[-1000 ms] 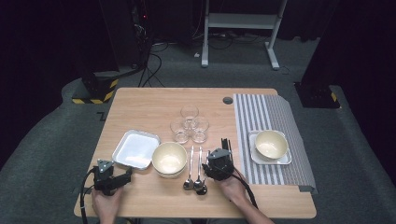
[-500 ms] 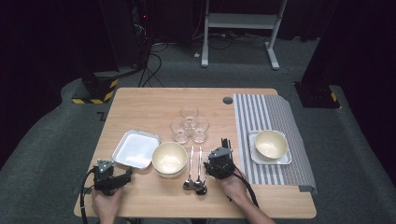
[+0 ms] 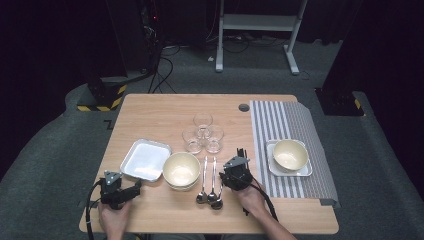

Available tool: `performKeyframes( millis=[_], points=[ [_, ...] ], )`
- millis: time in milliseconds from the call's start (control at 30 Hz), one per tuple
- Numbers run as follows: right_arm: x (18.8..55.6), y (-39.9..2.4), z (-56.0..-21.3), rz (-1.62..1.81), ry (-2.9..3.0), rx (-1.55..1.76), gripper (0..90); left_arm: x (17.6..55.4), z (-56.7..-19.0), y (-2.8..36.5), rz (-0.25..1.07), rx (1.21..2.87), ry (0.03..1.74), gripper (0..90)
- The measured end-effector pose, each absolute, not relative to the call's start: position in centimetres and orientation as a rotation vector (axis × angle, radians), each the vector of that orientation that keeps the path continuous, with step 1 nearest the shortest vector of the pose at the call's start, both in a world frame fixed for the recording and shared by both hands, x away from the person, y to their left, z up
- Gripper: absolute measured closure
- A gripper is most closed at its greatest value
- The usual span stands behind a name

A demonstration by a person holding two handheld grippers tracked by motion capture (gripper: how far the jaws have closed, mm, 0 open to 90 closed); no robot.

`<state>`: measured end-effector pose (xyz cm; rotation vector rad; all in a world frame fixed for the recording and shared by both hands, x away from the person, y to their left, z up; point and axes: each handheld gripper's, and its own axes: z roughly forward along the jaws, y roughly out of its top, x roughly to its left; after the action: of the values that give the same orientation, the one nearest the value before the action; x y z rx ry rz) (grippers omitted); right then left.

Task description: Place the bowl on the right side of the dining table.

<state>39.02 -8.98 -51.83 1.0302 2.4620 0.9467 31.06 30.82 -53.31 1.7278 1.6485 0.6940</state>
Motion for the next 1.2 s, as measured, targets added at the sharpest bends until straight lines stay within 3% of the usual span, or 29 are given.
performKeyframes(
  millis=[1200],
  points=[
    [41.0, -9.0, -51.5, 0.907, 2.455, 1.077, 78.1, 31.1, -53.3, 30.8, 0.695, 1.729, 1.648, 17.3]
  ],
)
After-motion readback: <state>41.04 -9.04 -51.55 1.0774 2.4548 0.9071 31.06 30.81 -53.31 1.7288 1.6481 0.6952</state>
